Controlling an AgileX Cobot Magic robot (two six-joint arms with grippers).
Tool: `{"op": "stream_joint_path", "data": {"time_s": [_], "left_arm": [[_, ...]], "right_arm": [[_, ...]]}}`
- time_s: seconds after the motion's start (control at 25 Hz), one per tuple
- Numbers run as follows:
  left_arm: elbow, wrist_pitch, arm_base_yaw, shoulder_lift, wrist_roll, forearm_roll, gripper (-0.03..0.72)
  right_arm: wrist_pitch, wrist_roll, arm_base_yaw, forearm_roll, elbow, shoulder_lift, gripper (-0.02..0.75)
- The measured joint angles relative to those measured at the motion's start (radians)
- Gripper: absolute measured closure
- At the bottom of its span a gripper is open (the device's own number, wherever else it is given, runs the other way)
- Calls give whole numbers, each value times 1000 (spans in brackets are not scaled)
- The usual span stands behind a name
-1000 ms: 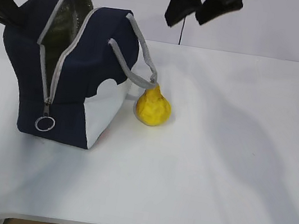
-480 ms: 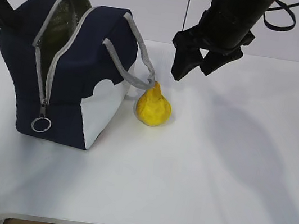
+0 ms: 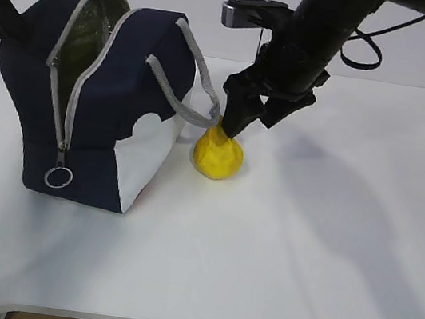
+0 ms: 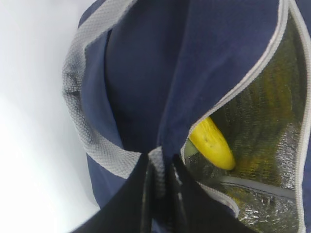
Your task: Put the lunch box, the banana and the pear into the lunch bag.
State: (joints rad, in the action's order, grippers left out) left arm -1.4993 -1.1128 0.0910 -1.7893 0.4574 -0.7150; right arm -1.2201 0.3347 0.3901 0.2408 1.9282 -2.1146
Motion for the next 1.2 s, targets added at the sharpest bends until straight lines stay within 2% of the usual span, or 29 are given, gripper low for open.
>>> {"op": "stream_joint_path", "data": {"time_s": [0.36,0.84,1.2], "left_arm": [[0,1,0,0,0,2,662],[0,1,0,0,0,2,662],[0,1,0,0,-2,3,662]], "right_arm": [[64,48,0,68,0,-64,158],[214,90,0,93,-2,-99,158],[252,121,0,99,-2,-123,158]]}}
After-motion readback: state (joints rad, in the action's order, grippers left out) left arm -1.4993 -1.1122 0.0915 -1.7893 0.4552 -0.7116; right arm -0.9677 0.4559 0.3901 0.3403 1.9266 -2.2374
